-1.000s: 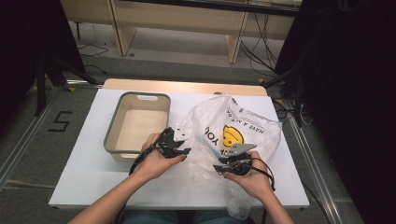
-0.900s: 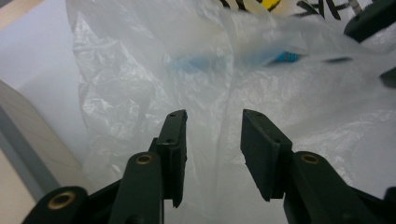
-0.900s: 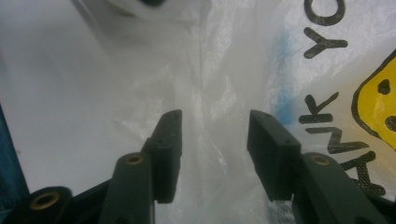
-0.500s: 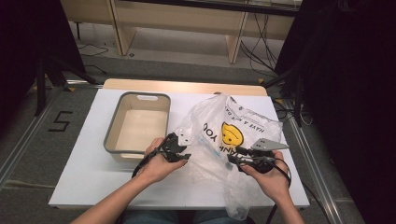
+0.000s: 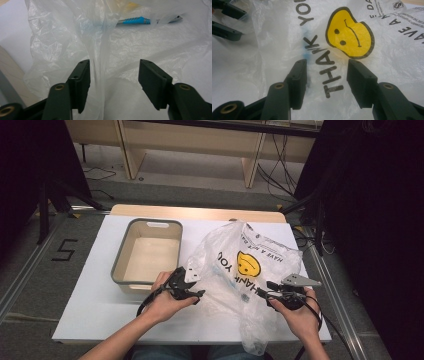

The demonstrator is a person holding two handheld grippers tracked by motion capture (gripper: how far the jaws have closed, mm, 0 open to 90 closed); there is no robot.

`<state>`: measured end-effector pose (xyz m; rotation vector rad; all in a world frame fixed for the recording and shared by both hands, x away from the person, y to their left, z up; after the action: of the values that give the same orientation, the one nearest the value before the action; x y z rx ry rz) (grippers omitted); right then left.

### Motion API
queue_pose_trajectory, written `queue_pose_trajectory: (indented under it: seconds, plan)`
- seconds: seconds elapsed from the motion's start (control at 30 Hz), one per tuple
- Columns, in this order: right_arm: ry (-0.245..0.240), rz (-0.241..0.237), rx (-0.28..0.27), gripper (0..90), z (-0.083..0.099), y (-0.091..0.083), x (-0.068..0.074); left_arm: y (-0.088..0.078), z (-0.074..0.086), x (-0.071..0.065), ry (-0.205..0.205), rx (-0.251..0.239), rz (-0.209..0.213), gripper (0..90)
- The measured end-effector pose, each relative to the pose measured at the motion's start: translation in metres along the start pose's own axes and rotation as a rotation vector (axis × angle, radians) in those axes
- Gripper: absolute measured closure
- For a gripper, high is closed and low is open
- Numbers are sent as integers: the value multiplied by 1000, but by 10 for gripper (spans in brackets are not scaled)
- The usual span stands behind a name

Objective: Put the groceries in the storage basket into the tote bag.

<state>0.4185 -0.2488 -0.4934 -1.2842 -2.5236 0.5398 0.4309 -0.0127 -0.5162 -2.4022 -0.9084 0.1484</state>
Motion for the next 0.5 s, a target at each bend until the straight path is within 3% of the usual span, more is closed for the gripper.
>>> queue_pose_trajectory:
  seconds: [0.2,0.33,0.5]
  plan:
    - [7,11,1,514,3,-2,-3,-6,3,-4,5,-20,4,368]
    - [11,18,0,512,3,-2,-5,-6,7,-5,-19,-16,12,361]
    - [15,19,0,512,3,-2,-6,-7,8,-5,-17,-21,17,361]
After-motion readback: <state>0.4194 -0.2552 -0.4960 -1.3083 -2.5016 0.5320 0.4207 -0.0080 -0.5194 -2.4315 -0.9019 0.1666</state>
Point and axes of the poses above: each handheld gripper's, and its own axes: y roughly forward along the jaws, z roughly out of its underside, x roughly to its left, the point moved 10 cm from there along y, roughly forward along the jaws, and after that the axes turned 10 degrees about -x, right-handed, at the moved point
